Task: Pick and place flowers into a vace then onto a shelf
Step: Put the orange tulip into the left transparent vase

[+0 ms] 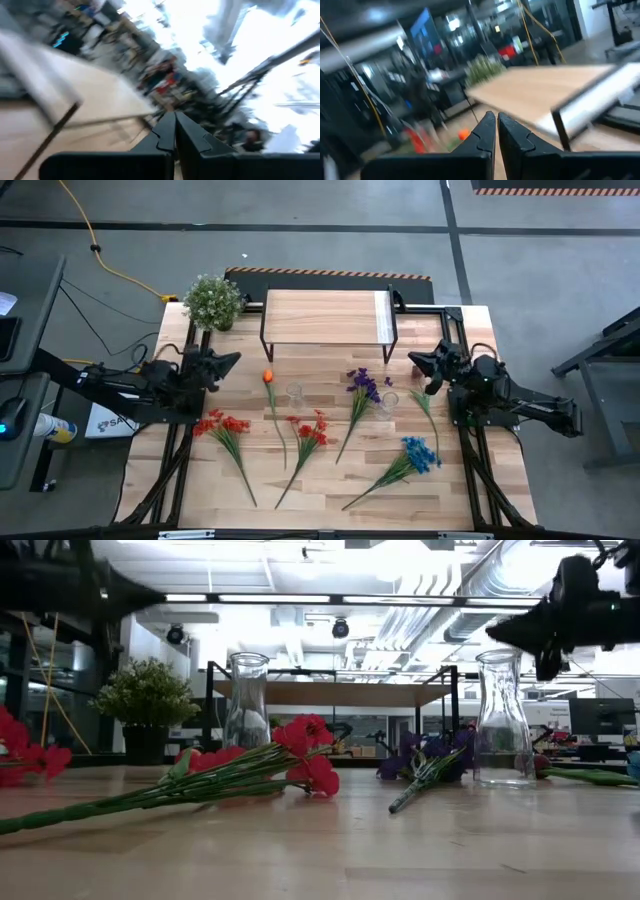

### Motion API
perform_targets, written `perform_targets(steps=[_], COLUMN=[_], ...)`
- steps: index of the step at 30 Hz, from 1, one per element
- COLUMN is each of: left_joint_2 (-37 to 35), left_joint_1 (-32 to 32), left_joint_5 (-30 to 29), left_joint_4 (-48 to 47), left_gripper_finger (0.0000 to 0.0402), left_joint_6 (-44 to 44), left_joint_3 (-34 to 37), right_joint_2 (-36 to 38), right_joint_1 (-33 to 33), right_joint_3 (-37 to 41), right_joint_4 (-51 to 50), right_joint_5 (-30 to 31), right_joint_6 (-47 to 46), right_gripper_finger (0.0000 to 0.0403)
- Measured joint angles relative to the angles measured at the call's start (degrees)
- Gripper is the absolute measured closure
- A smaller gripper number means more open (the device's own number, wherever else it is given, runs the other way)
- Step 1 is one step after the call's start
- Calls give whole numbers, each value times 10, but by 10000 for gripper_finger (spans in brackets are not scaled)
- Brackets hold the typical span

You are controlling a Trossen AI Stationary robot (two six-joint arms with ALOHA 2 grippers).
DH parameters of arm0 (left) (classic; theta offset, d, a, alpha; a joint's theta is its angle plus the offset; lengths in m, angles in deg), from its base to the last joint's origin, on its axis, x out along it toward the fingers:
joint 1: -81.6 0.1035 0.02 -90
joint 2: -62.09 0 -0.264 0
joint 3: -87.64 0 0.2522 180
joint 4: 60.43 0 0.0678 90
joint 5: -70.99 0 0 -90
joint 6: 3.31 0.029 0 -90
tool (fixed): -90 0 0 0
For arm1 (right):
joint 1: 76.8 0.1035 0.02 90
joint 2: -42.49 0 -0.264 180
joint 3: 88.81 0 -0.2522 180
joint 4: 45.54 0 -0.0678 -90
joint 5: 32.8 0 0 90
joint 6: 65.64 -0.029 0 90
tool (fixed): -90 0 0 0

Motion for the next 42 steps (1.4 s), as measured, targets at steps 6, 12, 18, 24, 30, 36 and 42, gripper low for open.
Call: perform_targets(steps=[6,12,18,24,30,36,42], left_joint_2=[0,1,40,127,229,309,359], left_joint_1=[0,0,0,0,0,0,0], left_joint_5=[63,117,129,130,146,181,186], left_joint_4=[21,-85,-191,-267,-360,-401,-416], left_gripper_finger=[353,353,353,353,353,353,353], left_joint_6=[37,58,58,31,-53,-106,-107], left_joint_3=[-40,-147,-259,-351,-433,-474,-474], right_joint_2=[0,0,0,0,0,0,0], right_joint_1=[0,0,0,0,0,0,0], right_joint_3=[0,0,0,0,0,0,0], right_joint_4=[158,330,440,465,473,508,544], right_joint_5=[0,15,-13,-15,-15,-15,-15], right_joint_6=[-55,-73,-61,-60,-61,-59,-58], right_gripper_finger=[391,391,391,391,391,391,391])
